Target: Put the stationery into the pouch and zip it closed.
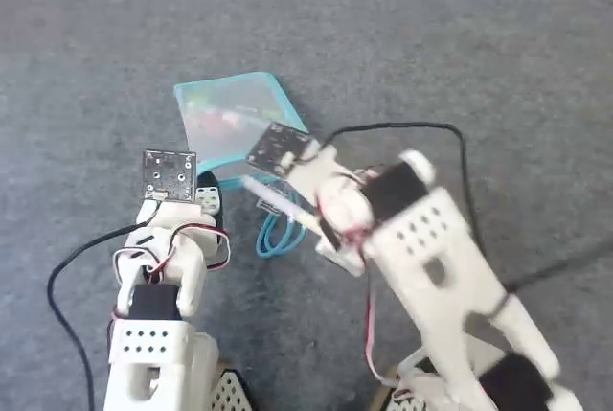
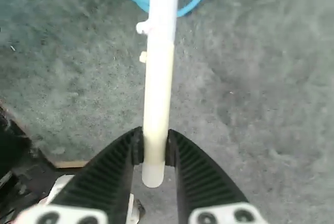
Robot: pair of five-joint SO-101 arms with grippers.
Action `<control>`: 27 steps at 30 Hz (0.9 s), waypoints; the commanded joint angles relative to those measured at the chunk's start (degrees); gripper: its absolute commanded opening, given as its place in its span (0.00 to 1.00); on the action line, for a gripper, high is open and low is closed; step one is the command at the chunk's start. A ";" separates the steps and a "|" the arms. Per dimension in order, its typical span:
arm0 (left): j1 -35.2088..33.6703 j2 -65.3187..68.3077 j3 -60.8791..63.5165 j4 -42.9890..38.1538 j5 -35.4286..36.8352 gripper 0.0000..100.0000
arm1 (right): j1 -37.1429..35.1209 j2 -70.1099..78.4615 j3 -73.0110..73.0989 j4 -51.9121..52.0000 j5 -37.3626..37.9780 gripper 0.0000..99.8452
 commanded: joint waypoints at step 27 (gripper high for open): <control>-0.09 0.70 -0.75 -1.76 -2.81 0.01 | -1.71 31.69 -48.62 -2.51 -7.21 0.05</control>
